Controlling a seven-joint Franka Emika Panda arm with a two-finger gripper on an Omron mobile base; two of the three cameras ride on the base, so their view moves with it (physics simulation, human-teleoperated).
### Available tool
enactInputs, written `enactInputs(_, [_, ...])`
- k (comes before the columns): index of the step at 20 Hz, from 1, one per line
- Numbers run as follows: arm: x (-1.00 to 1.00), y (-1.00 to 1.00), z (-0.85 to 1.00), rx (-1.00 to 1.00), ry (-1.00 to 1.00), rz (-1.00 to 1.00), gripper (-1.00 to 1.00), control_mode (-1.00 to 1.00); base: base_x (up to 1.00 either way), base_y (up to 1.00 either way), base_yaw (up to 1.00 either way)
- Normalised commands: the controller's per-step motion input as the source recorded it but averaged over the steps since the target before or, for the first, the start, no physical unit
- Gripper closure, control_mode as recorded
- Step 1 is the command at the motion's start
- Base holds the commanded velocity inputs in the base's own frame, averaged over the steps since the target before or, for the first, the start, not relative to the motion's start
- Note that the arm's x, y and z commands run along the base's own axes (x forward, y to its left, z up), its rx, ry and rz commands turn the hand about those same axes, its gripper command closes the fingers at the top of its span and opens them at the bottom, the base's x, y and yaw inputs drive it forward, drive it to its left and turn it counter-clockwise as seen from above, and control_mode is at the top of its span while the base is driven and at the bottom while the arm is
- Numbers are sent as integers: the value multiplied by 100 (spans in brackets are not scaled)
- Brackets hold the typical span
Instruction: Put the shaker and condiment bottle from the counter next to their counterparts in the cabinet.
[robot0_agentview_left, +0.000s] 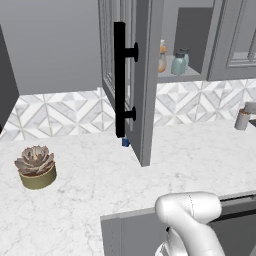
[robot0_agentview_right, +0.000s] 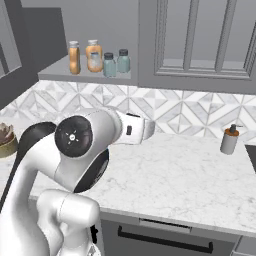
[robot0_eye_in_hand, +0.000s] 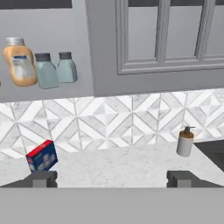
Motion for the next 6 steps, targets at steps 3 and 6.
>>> enactInputs(3, [-100,-39,-25,0,-1,0,-100,-100,0,0,0])
enactInputs(6, [-83,-5,-14,0,0,0,-100,-100,0,0,0])
